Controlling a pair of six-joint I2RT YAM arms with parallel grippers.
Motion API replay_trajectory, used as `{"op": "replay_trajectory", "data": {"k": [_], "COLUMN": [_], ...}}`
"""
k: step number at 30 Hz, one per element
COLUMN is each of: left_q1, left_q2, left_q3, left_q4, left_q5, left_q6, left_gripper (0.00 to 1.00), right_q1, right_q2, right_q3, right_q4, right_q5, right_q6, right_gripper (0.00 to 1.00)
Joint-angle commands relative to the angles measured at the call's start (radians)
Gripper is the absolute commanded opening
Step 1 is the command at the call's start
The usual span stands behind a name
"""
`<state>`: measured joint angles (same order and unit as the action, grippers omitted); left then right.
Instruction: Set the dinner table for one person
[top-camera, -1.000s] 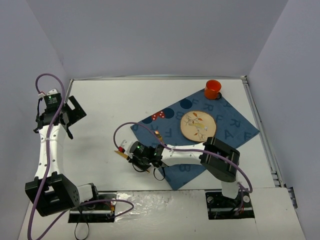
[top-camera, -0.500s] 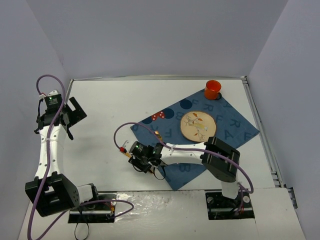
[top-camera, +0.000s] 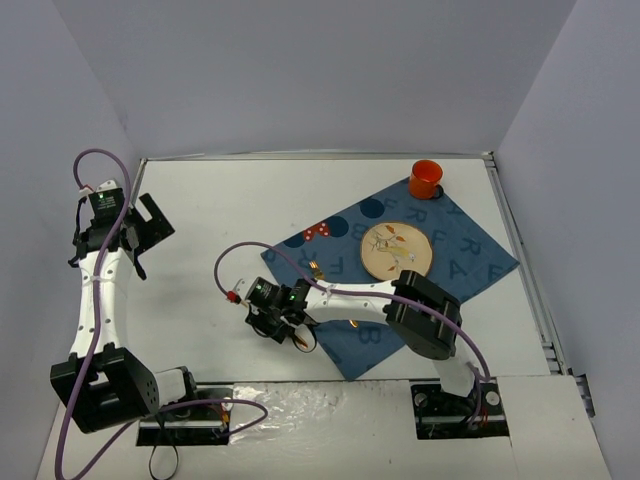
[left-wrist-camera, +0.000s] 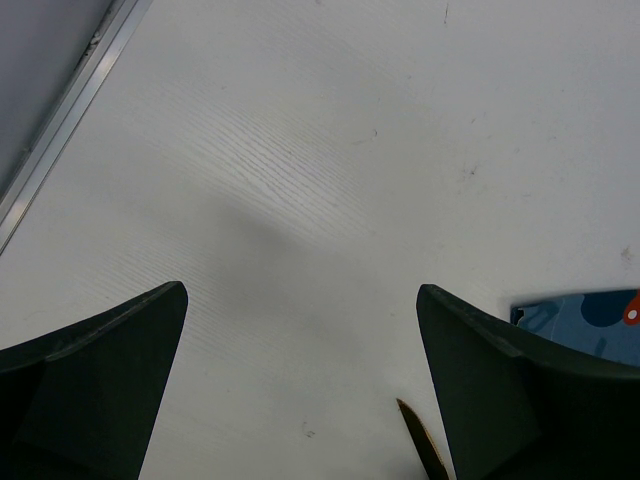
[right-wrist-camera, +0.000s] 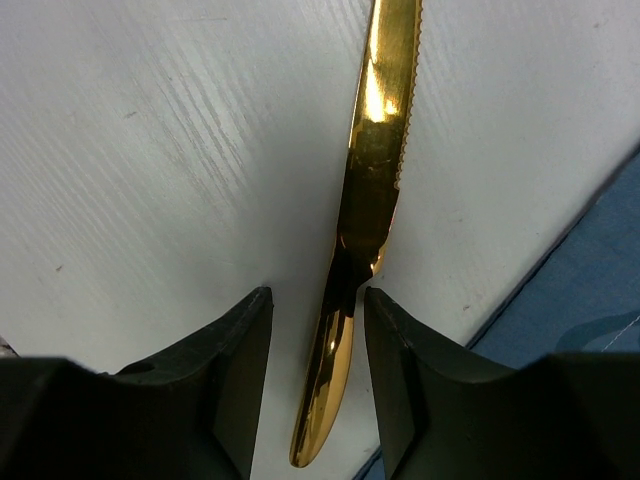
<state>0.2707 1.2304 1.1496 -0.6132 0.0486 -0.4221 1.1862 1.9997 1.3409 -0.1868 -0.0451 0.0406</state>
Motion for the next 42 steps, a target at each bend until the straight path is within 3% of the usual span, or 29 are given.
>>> {"op": "replay_trajectory", "data": {"k": [1, 10, 19, 42], "left_q1": [0.009, 0.009, 0.009, 0.009], "left_q2": [-0.023, -0.022, -0.026, -0.041], "left_q3": [0.021, 0.021, 0.022, 0.024], "left_q4": [0.053, 0.053, 0.052, 0.055], "left_q5": [-0.001, 0.000, -0.004, 0.014], "left_q6": [0.011, 0.013, 0.014, 0.014], "left_gripper": [0.97, 0.97, 0.97, 0.97], "right_q1": [0.000, -0.002, -0.016, -0.343], "right_q2": [0.017, 0.071, 0.118, -0.284], "right_q3": [0.041, 0.083, 0.121, 0.058], "right_q4": [-0.095, -0.173, -0.203, -0.229], "right_q5": [-0.024, -0.041, -0.015, -0.092], "right_q6": [-0.012, -0.016, -0.029, -0.142], "right_gripper": [0.38, 0.33, 0.00, 0.00]}}
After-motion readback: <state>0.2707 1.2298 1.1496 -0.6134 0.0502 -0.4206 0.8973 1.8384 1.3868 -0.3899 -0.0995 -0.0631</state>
